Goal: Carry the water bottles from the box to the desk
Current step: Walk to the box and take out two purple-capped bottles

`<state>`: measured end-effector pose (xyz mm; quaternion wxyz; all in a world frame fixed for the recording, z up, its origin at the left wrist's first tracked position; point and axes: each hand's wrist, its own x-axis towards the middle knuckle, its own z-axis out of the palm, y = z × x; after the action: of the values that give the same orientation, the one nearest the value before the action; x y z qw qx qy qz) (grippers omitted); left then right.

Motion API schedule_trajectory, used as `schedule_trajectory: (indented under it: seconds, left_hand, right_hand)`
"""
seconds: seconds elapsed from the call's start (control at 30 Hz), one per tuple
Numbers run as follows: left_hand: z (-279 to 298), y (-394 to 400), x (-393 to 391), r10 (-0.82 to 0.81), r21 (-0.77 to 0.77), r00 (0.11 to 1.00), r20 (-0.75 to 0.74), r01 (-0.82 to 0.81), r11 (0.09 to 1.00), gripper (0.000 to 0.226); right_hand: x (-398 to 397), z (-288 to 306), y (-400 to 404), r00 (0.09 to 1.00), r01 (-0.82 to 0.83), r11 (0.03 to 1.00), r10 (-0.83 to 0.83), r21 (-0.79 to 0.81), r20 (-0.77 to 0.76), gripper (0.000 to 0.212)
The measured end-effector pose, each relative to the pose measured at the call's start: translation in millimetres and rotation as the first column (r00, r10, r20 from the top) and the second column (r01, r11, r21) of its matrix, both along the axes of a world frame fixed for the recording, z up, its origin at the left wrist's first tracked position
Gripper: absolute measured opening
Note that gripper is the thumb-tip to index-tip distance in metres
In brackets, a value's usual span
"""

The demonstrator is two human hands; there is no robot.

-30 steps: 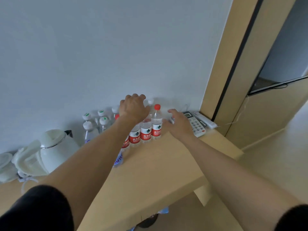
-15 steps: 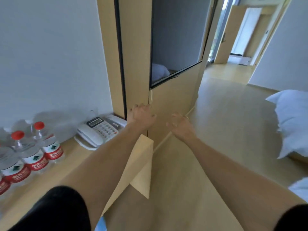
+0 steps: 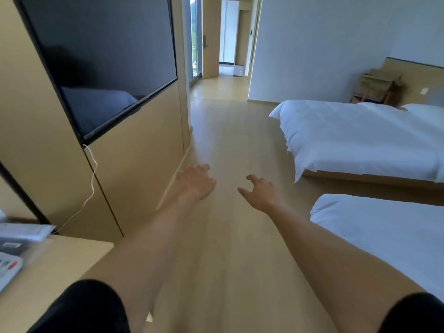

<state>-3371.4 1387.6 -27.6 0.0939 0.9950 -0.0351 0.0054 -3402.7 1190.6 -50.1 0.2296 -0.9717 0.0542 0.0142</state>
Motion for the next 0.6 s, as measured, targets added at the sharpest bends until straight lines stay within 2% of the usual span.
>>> schedule_trajectory:
  seconds: [0.23,0.6]
  left_hand:
    - [-17,-46,92,-0.108,0.05,0.994,-0.015,0.108,0.993,0.054]
    - [-12,-67,282,-0.194,0.071,0.978,-0.079,0.2,0.977,0.05]
  right_hand:
    - [67,-5,-38,0.993,0.111,0.994,-0.111,-0.003,-0.048,0.059]
    - [244,6,-56,0.971,0.217,0.973,-0.223,-0.077,-0.083,0.059]
